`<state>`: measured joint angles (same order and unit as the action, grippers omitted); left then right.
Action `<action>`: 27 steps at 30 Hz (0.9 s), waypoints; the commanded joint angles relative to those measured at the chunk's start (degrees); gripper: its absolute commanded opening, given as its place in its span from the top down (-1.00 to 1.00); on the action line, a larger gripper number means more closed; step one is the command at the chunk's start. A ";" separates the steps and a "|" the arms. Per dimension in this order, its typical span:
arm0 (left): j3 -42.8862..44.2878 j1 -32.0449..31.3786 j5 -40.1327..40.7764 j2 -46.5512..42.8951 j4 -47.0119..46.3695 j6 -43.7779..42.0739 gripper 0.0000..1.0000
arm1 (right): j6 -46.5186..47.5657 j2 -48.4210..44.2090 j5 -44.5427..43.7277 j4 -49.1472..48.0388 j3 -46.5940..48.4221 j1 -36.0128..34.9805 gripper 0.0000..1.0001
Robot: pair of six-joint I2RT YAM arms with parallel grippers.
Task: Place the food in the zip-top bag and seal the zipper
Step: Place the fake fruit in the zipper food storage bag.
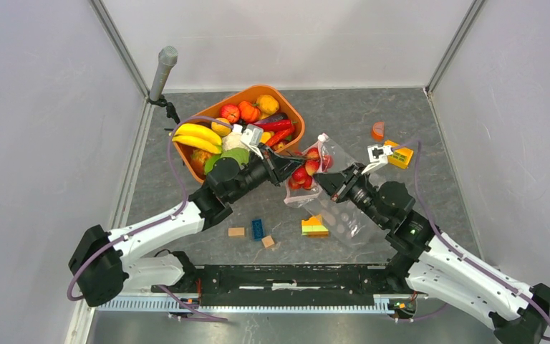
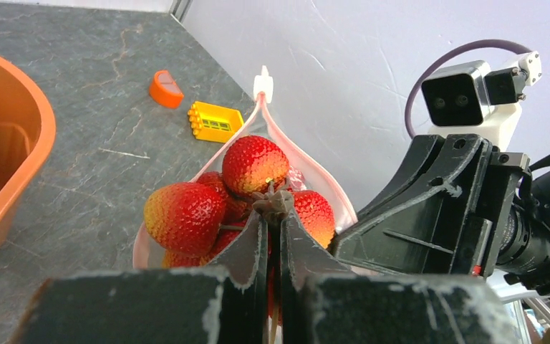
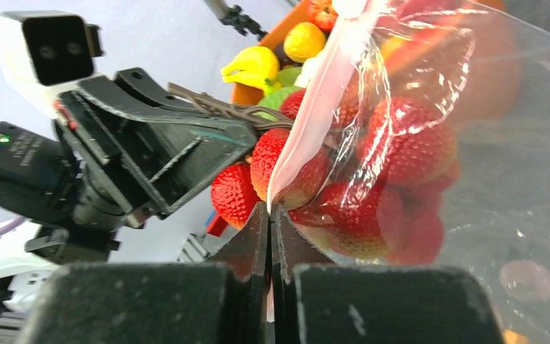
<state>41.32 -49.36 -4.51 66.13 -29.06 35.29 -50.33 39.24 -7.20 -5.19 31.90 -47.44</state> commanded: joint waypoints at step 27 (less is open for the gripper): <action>10.74 -1.88 -14.08 -10.48 16.21 -8.39 -0.74 | 25.80 -5.80 -3.18 -3.30 8.09 0.96 1.00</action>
<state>49.17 -50.98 -17.19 61.52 -15.27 30.46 -35.05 36.21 -8.99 -4.64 37.41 -46.70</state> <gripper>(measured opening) 0.852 0.010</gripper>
